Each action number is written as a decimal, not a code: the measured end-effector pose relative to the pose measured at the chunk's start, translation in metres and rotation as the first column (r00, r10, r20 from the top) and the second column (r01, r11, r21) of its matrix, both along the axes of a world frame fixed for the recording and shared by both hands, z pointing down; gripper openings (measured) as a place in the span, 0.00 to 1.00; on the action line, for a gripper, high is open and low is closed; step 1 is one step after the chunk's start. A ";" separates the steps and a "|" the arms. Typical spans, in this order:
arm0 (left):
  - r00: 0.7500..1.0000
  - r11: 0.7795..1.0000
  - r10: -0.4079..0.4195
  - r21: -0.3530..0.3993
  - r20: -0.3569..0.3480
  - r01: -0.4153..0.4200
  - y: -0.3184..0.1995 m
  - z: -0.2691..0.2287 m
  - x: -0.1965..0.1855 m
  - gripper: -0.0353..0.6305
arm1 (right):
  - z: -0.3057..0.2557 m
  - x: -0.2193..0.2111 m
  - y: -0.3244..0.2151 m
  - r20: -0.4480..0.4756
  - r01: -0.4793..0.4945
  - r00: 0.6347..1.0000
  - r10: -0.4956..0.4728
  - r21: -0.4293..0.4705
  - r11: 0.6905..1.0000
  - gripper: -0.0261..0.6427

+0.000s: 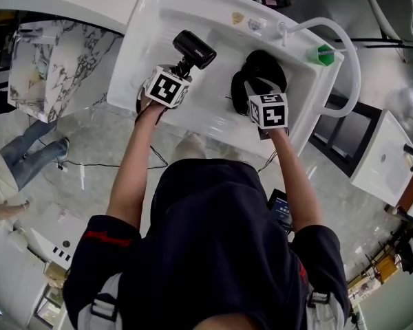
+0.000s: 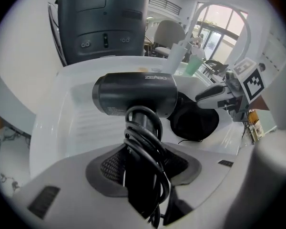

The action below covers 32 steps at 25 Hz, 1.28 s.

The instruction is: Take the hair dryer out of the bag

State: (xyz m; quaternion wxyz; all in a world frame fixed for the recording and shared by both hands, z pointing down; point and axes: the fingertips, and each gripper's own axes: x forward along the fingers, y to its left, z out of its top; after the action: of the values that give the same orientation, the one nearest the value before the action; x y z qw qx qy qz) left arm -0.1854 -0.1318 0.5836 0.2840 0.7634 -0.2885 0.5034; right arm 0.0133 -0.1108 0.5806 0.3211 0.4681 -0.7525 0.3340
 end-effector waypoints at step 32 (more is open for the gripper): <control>0.968 0.973 -0.209 -0.069 0.135 0.220 -0.034 0.035 -0.044 0.37 | 0.013 -0.012 -0.002 -0.031 0.022 0.999 -0.024 -0.052 0.998 0.22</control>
State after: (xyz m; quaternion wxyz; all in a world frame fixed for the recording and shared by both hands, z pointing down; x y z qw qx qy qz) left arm -0.2292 -0.1655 0.6188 0.3496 0.6815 -0.3656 0.5289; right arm 0.0013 -0.1124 0.5940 0.3488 0.4563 -0.7438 0.3421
